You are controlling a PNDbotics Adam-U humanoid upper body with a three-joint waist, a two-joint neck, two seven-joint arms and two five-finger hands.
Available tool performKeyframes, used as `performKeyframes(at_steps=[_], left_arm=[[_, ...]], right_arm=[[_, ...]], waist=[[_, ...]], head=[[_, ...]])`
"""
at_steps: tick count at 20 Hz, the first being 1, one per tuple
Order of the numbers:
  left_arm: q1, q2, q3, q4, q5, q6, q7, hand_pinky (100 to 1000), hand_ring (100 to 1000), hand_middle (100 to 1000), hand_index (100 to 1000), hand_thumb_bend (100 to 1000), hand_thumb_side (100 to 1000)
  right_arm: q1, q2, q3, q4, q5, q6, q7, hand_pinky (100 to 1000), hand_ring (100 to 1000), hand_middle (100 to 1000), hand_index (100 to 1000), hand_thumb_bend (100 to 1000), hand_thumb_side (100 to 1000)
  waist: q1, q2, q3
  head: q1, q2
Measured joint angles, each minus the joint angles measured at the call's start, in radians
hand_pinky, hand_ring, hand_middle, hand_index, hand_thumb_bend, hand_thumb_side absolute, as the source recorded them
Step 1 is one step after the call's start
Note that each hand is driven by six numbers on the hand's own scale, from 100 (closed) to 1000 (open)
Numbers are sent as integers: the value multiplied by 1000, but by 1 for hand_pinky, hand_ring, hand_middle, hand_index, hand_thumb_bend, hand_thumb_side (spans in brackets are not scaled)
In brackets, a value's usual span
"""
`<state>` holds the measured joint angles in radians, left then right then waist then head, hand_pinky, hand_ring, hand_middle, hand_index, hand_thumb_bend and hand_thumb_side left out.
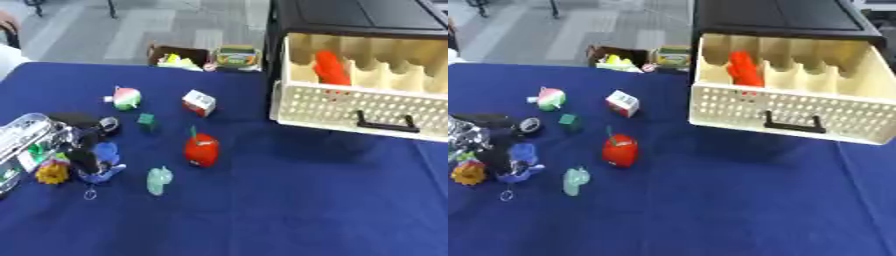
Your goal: Pick up objects from table and place into drawer.
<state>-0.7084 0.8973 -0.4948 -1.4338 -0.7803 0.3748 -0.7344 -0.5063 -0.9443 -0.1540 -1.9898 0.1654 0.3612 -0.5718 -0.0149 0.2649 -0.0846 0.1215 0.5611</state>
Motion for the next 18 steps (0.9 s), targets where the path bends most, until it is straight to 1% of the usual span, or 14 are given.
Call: performKeyframes(at_steps=[2, 4, 5, 6, 7, 9, 10, 12, 16, 18], left_arm=[[3, 0, 0, 1, 8, 2, -2, 236, 485, 544, 708, 214, 293], [5, 0, -1, 2, 16, 4, -3, 211, 468, 514, 673, 196, 262], [5, 0, -1, 3, 20, 5, -3, 195, 458, 491, 635, 171, 236], [7, 0, -1, 5, 24, 7, 0, 189, 454, 484, 622, 162, 230], [8, 0, -1, 7, 28, 10, 2, 177, 450, 473, 581, 128, 206], [11, 0, -1, 7, 37, 18, 11, 170, 451, 468, 552, 100, 192], [12, 0, -1, 7, 43, 24, 16, 165, 449, 469, 547, 100, 191], [12, 0, 0, 10, 55, 39, 27, 145, 441, 476, 542, 100, 181], [14, 0, 6, 12, 88, 75, 51, 124, 436, 542, 501, 100, 185], [15, 0, 6, 5, 103, 91, 63, 117, 433, 565, 486, 100, 215]], right_arm=[[-1, 0, 0, 0, -2, -1, -3, 236, 396, 331, 761, 131, 980], [-3, 0, 0, 0, -5, -3, -7, 235, 394, 331, 759, 128, 980], [-3, 1, 0, 0, -6, -3, -9, 234, 394, 330, 758, 127, 979], [-3, 1, 0, 0, -9, -4, -11, 234, 394, 330, 758, 125, 980], [-3, 1, -1, 0, -10, -5, -14, 233, 393, 329, 757, 122, 981], [-3, 3, -1, 0, -11, -6, -17, 233, 392, 329, 755, 116, 982], [-3, 3, -1, 0, -13, -7, -19, 233, 391, 328, 755, 114, 982], [-3, 3, -1, 0, -16, -7, -22, 232, 391, 328, 754, 106, 981], [-3, 3, -6, 0, -18, -5, -29, 231, 390, 327, 752, 100, 980], [-3, 3, -6, 0, -19, -4, -31, 230, 391, 326, 752, 100, 979]], waist=[[0, 0, 0], [-1, 0, 0], [-1, 0, -1], [-2, 0, -2], [-3, 0, -2], [-5, 0, -2], [-5, 0, -2], [-6, 0, -2], [-6, -1, -1], [-6, -3, 1]], head=[[0, 0], [0, 0], [0, 0], [0, 0], [0, 0], [0, -1], [0, -1], [0, -1], [-1, -2], [-1, -5]])
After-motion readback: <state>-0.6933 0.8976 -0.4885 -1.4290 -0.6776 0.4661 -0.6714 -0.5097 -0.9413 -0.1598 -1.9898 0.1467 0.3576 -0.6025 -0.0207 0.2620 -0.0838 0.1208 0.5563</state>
